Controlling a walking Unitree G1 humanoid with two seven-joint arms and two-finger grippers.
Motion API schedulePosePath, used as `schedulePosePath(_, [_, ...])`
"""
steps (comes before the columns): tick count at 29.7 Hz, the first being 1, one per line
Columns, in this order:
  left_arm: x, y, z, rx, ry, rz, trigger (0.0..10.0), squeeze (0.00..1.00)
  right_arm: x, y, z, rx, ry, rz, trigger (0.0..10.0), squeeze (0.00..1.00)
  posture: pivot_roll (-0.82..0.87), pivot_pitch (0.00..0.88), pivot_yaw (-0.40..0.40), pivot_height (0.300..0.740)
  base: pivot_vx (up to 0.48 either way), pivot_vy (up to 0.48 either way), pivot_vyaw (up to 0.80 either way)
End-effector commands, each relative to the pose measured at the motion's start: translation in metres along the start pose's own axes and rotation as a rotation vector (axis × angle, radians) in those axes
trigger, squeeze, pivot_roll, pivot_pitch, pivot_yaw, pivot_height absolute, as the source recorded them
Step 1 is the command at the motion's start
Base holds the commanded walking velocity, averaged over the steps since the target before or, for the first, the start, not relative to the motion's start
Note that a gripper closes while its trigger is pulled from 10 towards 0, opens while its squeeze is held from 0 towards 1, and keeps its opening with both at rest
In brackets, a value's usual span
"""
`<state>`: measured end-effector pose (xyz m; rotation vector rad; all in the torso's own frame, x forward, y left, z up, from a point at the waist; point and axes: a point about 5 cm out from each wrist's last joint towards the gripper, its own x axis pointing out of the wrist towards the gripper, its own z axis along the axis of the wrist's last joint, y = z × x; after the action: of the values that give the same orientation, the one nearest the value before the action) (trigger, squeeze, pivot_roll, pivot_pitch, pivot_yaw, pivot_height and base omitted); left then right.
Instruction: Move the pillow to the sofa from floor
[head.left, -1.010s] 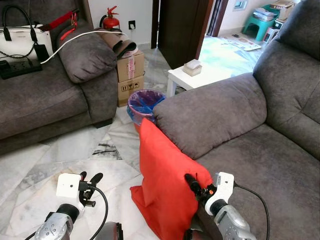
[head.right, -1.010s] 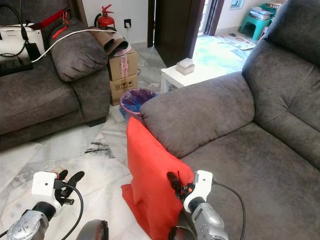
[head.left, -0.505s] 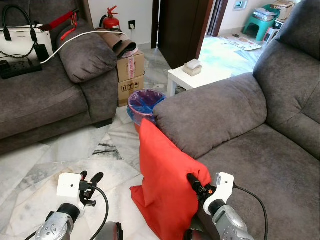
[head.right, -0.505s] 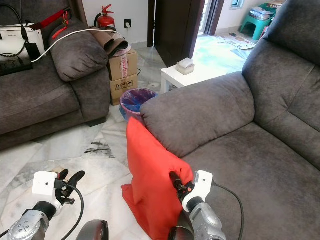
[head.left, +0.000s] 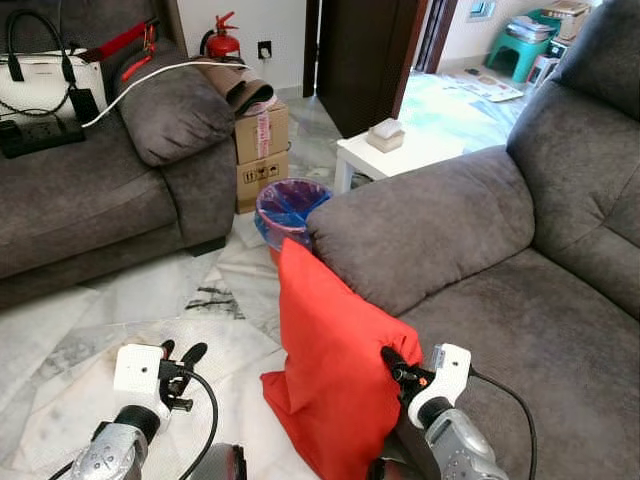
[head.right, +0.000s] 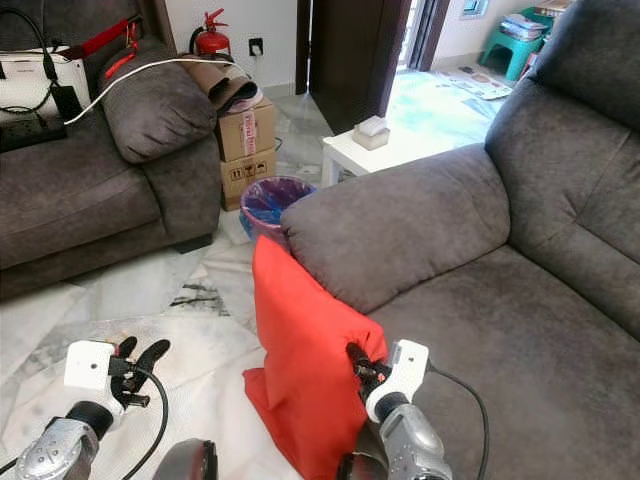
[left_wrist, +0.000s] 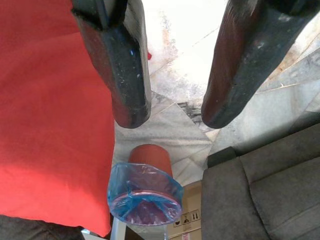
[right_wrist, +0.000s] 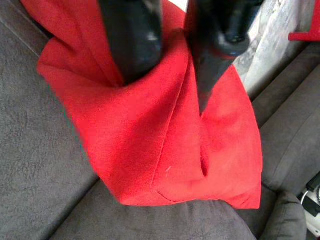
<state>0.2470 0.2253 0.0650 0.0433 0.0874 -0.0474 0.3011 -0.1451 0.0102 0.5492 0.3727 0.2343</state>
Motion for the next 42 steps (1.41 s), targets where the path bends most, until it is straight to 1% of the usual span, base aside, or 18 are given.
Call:
schedulePosePath(1, [-0.001,-0.003,-0.001,-0.005,0.01,-0.005,10.0,0.0,0.0,-0.002,-0.002,0.029,0.006,-0.021,0.0,0.0,0.19,0.13,-0.068,0.599,0.0,0.0,0.0])
schedulePosePath(4, [0.002,-0.003,-0.001,-0.006,0.007,-0.006,10.0,0.0,0.0,-0.001,-0.003,0.052,0.012,-0.019,0.0,0.0,0.19,0.122,-0.068,0.599,0.0,0.0,0.0])
schedulePosePath(14, [0.003,-0.004,0.0,-0.008,0.006,-0.011,10.0,0.0,0.0,-0.002,-0.003,0.038,0.018,-0.031,0.0,0.0,0.18,0.12,-0.065,0.599,0.0,0.0,0.0])
schedulePosePath(17, [0.004,-0.004,0.0,-0.008,0.005,-0.011,10.0,0.0,-0.001,-0.003,-0.005,0.055,0.029,-0.043,0.0,0.0,0.18,0.121,-0.066,0.599,0.0,0.0,0.0])
schedulePosePath(18, [0.004,-0.004,0.0,-0.008,0.005,-0.011,10.0,0.0,-0.001,-0.003,-0.005,0.047,0.029,-0.039,0.0,0.0,0.18,0.121,-0.066,0.599,0.0,0.0,0.0])
schedulePosePath(19, [0.004,-0.004,0.0,-0.008,0.005,-0.01,10.0,0.0,-0.001,-0.003,-0.004,0.016,0.03,-0.026,0.0,0.0,0.18,0.12,-0.066,0.599,0.0,0.0,0.0])
schedulePosePath(20, [0.004,-0.004,0.0,-0.008,0.005,-0.01,10.0,0.0,-0.001,-0.003,-0.004,0.016,0.03,-0.026,0.0,0.0,0.18,0.12,-0.066,0.599,0.0,0.0,0.0])
schedulePosePath(21, [0.004,-0.004,0.0,-0.012,0.005,-0.008,10.0,0.0,-0.001,-0.001,-0.004,-0.019,0.034,-0.007,0.0,0.0,0.18,0.121,-0.066,0.599,0.0,0.0,0.0])
schedulePosePath(24, [0.004,-0.004,0.0,-0.014,0.004,-0.008,10.0,0.0,0.0,0.001,-0.005,-0.013,0.038,0.007,0.0,0.0,0.18,0.118,-0.065,0.599,0.0,0.0,0.0])
schedulePosePath(28, [0.006,-0.003,0.001,-0.015,0.001,-0.007,10.0,0.0,0.0,0.0,-0.005,-0.013,0.038,-0.012,0.0,0.0,0.18,0.109,-0.063,0.599,0.0,0.0,0.0])
schedulePosePath(31, [0.008,-0.001,0.001,-0.03,-0.003,0.001,10.0,0.0,0.0,0.001,-0.007,-0.05,0.058,-0.015,0.0,0.0,0.17,0.098,-0.054,0.599,0.0,0.0,0.0])
schedulePosePath(32, [0.008,-0.001,0.001,-0.041,-0.002,0.007,10.0,0.0,0.0,0.002,-0.008,-0.046,0.053,-0.012,0.0,0.0,0.17,0.093,-0.051,0.599,0.0,0.0,0.0])
schedulePosePath(35, [0.008,-0.001,0.0,-0.036,0.001,0.002,10.0,0.0,0.0,0.003,-0.008,-0.087,0.056,-0.012,0.0,0.0,0.17,0.09,-0.049,0.599,0.0,0.0,0.0])
schedulePosePath(36, [0.009,-0.003,0.0,-0.031,0.002,-0.007,10.0,0.0,0.001,0.005,-0.01,-0.117,0.063,-0.004,0.0,0.0,0.16,0.085,-0.045,0.599,0.0,0.0,0.0])
schedulePosePath(38, [0.009,-0.004,0.0,-0.025,0.004,-0.015,10.0,0.0,0.001,0.007,-0.012,-0.141,0.067,0.017,0.1,0.0,0.16,0.08,-0.044,0.599,0.0,0.0,0.0])
schedulePosePath(39, [0.01,-0.005,-0.001,-0.024,0.006,-0.02,10.0,0.0,0.0,0.009,-0.014,-0.161,0.063,0.022,10.0,0.0,0.16,0.077,-0.043,0.599,0.0,0.0,0.0])
schedulePosePath(40, [0.01,-0.005,-0.001,-0.024,0.007,-0.021,10.0,0.0,-0.001,0.008,-0.015,-0.178,0.06,0.004,10.0,0.0,0.16,0.073,-0.04,0.599,0.0,0.0,0.0])
schedulePosePath(42, [0.01,-0.005,-0.001,-0.025,0.007,-0.02,10.0,0.0,-0.001,0.006,-0.016,-0.17,0.067,-0.018,10.0,0.0,0.16,0.069,-0.039,0.599,0.0,0.0,0.0])
